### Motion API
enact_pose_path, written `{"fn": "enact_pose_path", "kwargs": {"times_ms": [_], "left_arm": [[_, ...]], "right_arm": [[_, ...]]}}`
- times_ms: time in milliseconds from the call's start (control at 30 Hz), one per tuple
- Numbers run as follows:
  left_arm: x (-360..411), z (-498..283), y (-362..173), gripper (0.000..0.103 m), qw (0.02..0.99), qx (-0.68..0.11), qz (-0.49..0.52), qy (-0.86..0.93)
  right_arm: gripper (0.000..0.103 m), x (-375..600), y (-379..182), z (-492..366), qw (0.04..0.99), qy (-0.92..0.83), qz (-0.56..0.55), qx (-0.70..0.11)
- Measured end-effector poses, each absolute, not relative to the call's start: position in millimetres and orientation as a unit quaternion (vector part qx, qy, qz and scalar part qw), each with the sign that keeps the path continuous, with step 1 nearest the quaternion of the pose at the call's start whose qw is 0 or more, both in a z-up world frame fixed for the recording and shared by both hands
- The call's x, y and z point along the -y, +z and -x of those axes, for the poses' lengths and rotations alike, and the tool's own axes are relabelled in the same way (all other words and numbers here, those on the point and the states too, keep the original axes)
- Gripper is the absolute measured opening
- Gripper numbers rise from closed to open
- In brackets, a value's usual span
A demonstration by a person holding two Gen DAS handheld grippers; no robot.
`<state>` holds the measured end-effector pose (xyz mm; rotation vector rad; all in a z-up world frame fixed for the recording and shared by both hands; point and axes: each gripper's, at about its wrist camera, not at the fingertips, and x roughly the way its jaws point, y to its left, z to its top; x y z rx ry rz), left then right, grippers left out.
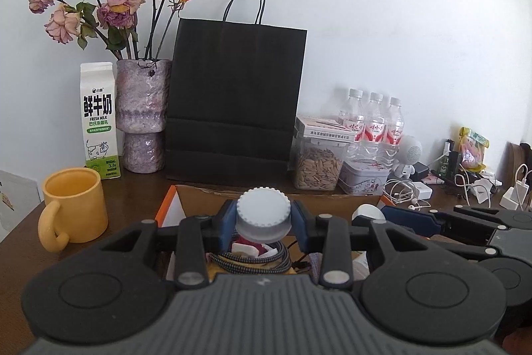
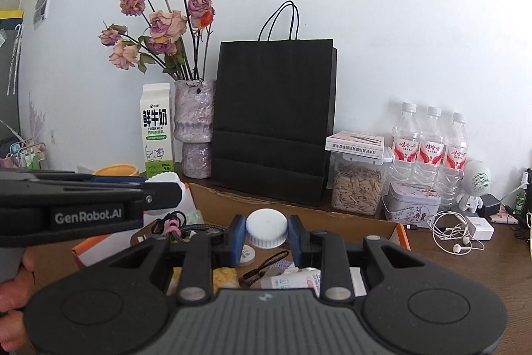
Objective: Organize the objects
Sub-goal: 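Open both grippers to drop the caps into the box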
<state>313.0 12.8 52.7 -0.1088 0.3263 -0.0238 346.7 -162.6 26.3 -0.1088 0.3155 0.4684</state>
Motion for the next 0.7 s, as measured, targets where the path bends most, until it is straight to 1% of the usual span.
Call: {"fn": "enact_pose_path", "kwargs": {"times_ms": [367, 400, 467, 500, 533, 567, 600, 633, 667, 700], "left_arm": [[-17, -348, 36, 0.037, 0.981, -0.188, 0.046, -0.009], [-18, -348, 36, 0.039, 0.981, -0.189, 0.046, -0.005], [-21, -346, 36, 0.052, 0.981, -0.187, 0.048, 0.002], [-22, -344, 37, 0.063, 0.982, -0.184, 0.049, 0.005], [-23, -343, 38, 0.071, 0.982, -0.181, 0.048, 0.009], [-24, -341, 39, 0.090, 0.983, -0.176, 0.048, 0.016], [-25, -339, 39, 0.103, 0.984, -0.170, 0.048, 0.024], [-27, -337, 42, 0.103, 0.985, -0.161, 0.047, 0.031], [-27, -335, 43, 0.103, 0.986, -0.156, 0.045, 0.038], [-28, -334, 45, 0.103, 0.986, -0.157, 0.044, 0.041]], "right_arm": [[0.027, 165, 6, -384, 0.954, 0.228, 0.051, -0.186], [0.027, 166, 5, -385, 0.955, 0.224, 0.052, -0.189], [0.029, 167, 3, -385, 0.956, 0.216, 0.055, -0.191], [0.033, 168, 3, -385, 0.957, 0.213, 0.056, -0.192], [0.043, 170, 3, -385, 0.957, 0.209, 0.056, -0.192], [0.061, 171, 3, -384, 0.958, 0.205, 0.056, -0.190], [0.071, 173, 4, -384, 0.960, 0.200, 0.055, -0.188], [0.085, 175, 4, -382, 0.962, 0.195, 0.054, -0.186], [0.093, 176, 5, -381, 0.963, 0.191, 0.054, -0.184], [0.097, 178, 6, -380, 0.964, 0.187, 0.054, -0.183]]}}
